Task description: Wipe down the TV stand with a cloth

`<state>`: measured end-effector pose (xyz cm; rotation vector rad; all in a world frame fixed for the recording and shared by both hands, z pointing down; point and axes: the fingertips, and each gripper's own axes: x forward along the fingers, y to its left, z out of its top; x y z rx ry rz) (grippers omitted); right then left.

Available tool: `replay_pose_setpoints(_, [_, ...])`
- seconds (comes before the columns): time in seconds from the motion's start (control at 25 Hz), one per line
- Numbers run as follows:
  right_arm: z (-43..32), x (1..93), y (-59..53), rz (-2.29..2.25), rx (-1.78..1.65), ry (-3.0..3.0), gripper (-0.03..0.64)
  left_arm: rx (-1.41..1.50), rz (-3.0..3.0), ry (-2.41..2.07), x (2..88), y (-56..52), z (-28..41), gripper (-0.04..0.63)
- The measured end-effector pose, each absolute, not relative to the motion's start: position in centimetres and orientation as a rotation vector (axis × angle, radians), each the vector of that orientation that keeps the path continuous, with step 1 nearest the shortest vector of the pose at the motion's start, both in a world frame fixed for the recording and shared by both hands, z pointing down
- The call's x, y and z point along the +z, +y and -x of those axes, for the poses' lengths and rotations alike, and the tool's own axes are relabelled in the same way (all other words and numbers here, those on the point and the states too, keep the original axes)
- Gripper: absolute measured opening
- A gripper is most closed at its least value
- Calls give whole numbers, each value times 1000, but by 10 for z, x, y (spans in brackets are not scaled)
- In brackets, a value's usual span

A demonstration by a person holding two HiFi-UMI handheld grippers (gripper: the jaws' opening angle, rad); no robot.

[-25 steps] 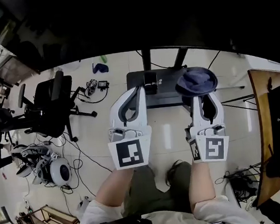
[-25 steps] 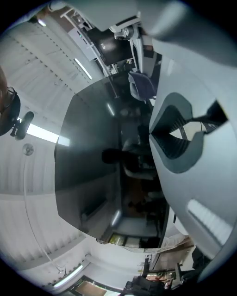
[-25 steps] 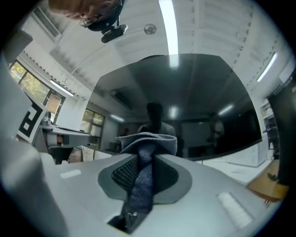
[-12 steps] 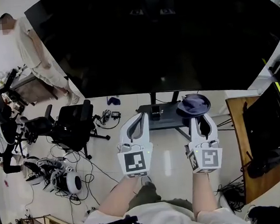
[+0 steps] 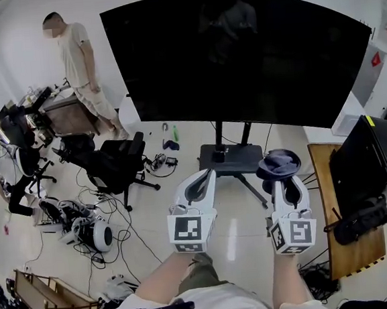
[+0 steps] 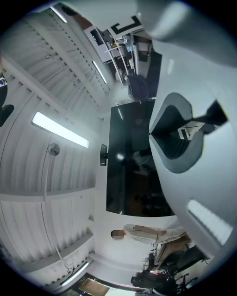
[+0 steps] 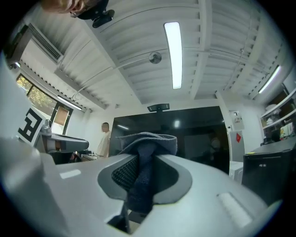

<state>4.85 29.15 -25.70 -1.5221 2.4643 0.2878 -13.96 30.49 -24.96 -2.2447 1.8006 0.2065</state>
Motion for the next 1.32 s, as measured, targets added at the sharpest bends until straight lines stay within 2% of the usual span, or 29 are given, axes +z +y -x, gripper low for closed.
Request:
replay_pose_setpoints(0.4, [-66,-269,374,1562,299,2457,74,195,2321,1816,-279,397,118,164])
replay_pose_setpoints(1.08, [-70,-253,384,1570,271,2485,74,249,2292,1746,-270,403,113,164])
replay_pose_setpoints(1.12, [-67,-255,383,1571,273,2486,74,248,2301,1742,-270,401,115,159])
replay_pose_setpoints(1.24, [-55,-265,377,1562,290,2490,74,255,2312,1741,-277,392,126,75])
replay_pose_setpoints(1.32, [-46,-275,372,1546,304,2492,74,267,2314,1749,-283,386,134,76])
